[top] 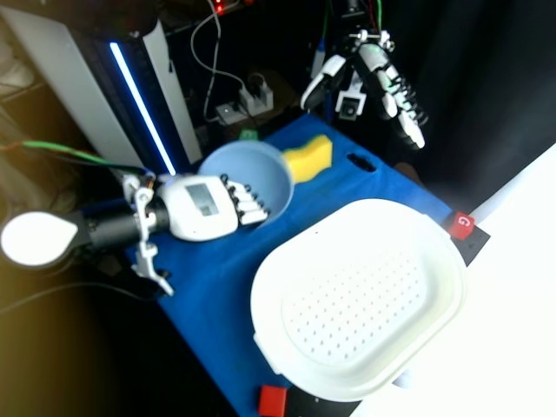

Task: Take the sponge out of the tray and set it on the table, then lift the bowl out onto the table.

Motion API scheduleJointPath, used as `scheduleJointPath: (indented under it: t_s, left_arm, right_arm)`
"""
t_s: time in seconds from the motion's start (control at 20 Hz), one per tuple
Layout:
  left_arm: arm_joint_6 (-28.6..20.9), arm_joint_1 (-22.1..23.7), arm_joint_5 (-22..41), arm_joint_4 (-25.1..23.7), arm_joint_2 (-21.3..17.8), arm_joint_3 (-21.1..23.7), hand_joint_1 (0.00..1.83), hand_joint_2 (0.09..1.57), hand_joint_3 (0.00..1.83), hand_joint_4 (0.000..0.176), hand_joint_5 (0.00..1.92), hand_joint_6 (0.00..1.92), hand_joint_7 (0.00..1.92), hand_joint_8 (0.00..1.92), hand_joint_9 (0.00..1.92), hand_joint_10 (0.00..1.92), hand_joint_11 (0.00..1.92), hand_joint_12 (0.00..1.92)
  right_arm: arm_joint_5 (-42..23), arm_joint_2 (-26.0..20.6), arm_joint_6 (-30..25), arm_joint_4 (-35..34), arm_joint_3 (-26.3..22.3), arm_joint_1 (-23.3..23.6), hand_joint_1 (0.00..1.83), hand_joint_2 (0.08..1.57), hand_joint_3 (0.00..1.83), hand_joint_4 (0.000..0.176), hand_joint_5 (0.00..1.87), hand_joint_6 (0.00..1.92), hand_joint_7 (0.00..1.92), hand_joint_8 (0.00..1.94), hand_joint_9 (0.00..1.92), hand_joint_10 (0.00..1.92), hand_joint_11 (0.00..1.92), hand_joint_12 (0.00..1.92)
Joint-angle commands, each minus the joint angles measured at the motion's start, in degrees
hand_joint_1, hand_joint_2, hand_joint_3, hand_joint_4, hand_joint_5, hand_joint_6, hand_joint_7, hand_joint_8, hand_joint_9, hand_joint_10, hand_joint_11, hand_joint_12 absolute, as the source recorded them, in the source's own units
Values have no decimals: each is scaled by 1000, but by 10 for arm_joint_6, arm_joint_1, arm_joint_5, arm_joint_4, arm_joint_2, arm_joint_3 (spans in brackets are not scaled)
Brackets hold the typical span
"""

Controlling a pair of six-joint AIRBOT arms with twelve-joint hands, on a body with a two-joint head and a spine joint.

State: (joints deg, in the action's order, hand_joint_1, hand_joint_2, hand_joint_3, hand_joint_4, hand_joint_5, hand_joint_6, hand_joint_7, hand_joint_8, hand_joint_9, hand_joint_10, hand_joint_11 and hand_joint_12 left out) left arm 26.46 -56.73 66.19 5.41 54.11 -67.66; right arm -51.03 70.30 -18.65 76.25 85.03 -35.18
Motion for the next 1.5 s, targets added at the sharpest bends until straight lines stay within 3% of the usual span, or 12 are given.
scheduleJointPath:
  t_s: [0.0,0.1,0.3,0.6,0.7,0.85,0.9,0.95,1.1,1.2,1.3,1.45]
  left_arm:
    - [-2,4,76,12,1,3,661,863,0,176,0,0,0,0,0,0,0,0]
    - [-2,1,78,14,1,3,646,869,2,176,0,0,0,0,0,0,0,0]
    - [-2,-2,81,17,1,5,652,871,2,176,0,0,0,0,0,0,0,0]
    - [-2,-9,87,22,1,5,650,877,3,174,0,0,0,0,0,0,0,0]
    - [-2,-10,89,23,1,6,662,871,0,176,0,0,0,0,0,0,0,0]
    - [-2,-12,92,25,1,6,644,867,0,173,0,0,0,0,0,0,0,0]
    - [-2,-13,93,26,1,6,639,868,0,173,0,0,0,0,0,0,0,0]
    - [-2,-14,94,27,1,6,621,860,0,163,0,0,0,0,0,0,0,0]
    - [-2,-18,100,31,0,7,590,856,0,134,0,0,0,0,0,0,0,0]
    - [-2,-24,116,38,-4,12,602,826,0,174,0,0,0,0,0,0,0,0]
    - [-2,-36,138,45,-8,19,595,819,0,176,0,0,0,0,0,0,0,0]
    - [-1,-57,170,54,-15,34,525,864,8,176,0,0,0,0,0,0,0,0]
  right_arm:
    - [-31,-3,-4,-60,1,5,26,1225,0,0,260,0,323,7,295,43,0,313]
    - [-32,-14,-4,-92,0,5,137,1187,0,5,245,0,298,0,260,7,0,211]
    - [-32,-36,19,-150,-3,5,189,1175,4,6,224,0,276,1,259,3,0,741]
    - [-38,-67,70,-229,-15,3,140,1148,0,64,138,0,173,0,120,4,0,34]
    - [-63,-87,103,-271,-28,-2,127,1144,0,33,133,3,193,10,157,19,87,50]
    - [-107,-106,117,-341,-31,-19,148,1100,0,46,140,5,201,3,153,5,51,46]
    - [-124,-110,118,-365,-31,-30,175,1111,3,26,158,8,186,0,134,0,43,45]
    - [-142,-113,121,-390,-30,-44,158,1110,2,47,137,1,150,0,89,0,49,49]
    - [-201,-117,132,-469,-33,-90,165,1127,8,34,114,2,158,6,88,7,42,51]
    - [-261,-122,157,-553,-44,-140,275,1153,12,70,126,12,171,11,110,16,35,51]
    - [-317,-122,178,-623,-55,-182,281,1100,0,119,167,9,207,5,174,13,67,77]
    - [-379,-119,190,-689,-66,-222,232,1129,5,143,148,0,167,0,141,1,6,57]
